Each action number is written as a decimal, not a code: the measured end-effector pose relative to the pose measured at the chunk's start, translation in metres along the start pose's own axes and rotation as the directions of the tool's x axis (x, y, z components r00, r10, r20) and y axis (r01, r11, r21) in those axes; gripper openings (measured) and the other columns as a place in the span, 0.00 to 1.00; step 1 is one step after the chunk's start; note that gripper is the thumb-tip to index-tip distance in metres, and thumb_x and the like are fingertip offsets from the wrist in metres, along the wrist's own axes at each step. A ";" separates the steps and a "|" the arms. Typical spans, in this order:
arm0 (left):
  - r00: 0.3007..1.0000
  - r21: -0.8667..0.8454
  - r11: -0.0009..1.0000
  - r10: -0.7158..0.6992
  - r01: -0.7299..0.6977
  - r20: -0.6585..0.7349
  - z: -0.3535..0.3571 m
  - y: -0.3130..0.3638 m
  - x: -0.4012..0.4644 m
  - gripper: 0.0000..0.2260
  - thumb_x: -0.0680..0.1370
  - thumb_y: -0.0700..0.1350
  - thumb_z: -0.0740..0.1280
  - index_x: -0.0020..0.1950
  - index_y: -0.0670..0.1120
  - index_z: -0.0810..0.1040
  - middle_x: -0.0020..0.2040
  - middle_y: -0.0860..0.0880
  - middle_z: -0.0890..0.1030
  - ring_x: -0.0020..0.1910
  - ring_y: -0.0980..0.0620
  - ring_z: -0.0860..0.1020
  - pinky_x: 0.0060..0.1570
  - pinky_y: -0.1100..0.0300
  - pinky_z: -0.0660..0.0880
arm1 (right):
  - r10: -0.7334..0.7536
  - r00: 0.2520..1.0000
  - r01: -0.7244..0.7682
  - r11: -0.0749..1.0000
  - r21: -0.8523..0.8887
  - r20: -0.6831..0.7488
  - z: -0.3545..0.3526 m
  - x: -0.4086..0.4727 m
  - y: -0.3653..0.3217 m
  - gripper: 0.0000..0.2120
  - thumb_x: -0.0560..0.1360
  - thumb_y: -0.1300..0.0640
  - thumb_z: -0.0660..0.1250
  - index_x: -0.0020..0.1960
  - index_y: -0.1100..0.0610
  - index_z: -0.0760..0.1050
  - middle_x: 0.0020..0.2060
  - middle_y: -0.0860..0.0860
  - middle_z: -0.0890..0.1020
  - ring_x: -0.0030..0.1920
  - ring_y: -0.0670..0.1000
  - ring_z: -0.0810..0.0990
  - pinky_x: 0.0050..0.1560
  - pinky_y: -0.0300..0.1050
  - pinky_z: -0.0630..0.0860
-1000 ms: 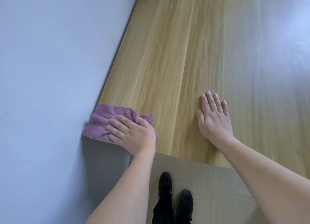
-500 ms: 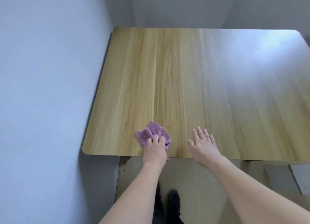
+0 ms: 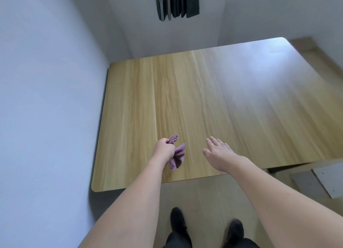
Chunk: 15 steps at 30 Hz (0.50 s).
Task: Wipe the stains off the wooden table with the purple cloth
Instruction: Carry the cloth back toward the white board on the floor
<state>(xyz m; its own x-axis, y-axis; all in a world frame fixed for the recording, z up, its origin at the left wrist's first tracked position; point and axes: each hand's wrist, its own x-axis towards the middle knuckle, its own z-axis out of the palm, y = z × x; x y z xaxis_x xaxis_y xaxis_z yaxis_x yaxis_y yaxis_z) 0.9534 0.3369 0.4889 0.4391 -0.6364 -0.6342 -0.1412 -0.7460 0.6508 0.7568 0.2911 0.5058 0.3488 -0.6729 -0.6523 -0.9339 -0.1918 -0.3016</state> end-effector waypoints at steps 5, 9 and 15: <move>0.999 0.006 1.000 0.028 -0.028 -0.030 0.043 0.036 -0.014 0.09 0.75 0.38 0.59 0.51 0.45 0.77 0.46 0.44 0.80 0.45 0.45 0.77 0.51 0.53 0.75 | -0.026 0.999 0.025 0.999 -0.028 -0.047 -0.024 -0.006 0.056 0.28 0.82 0.50 0.42 0.79 0.57 0.42 0.79 0.52 0.41 0.78 0.51 0.40 0.75 0.50 0.40; 0.997 -0.003 0.999 0.040 -0.040 -0.067 0.109 0.072 -0.035 0.08 0.74 0.37 0.59 0.47 0.46 0.75 0.46 0.44 0.80 0.45 0.44 0.78 0.50 0.53 0.75 | -0.031 0.997 0.027 0.998 -0.056 -0.074 -0.051 -0.012 0.134 0.28 0.82 0.51 0.42 0.79 0.57 0.43 0.79 0.53 0.41 0.78 0.52 0.40 0.76 0.51 0.40; 0.993 -0.073 0.993 0.085 -0.091 -0.077 0.219 0.115 -0.068 0.07 0.73 0.38 0.60 0.45 0.46 0.77 0.43 0.46 0.81 0.41 0.47 0.78 0.48 0.53 0.76 | -0.021 0.999 0.018 0.996 -0.084 -0.030 -0.082 -0.030 0.245 0.27 0.82 0.53 0.42 0.79 0.58 0.46 0.79 0.56 0.40 0.78 0.55 0.40 0.76 0.53 0.41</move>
<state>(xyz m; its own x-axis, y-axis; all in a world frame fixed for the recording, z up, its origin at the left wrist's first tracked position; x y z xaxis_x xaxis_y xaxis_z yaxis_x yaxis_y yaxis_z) 0.7133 0.2518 0.5153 0.4922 -0.6807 -0.5425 -0.1150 -0.6686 0.7346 0.5109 0.2056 0.5083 0.3655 -0.6897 -0.6251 -0.9308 -0.2632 -0.2538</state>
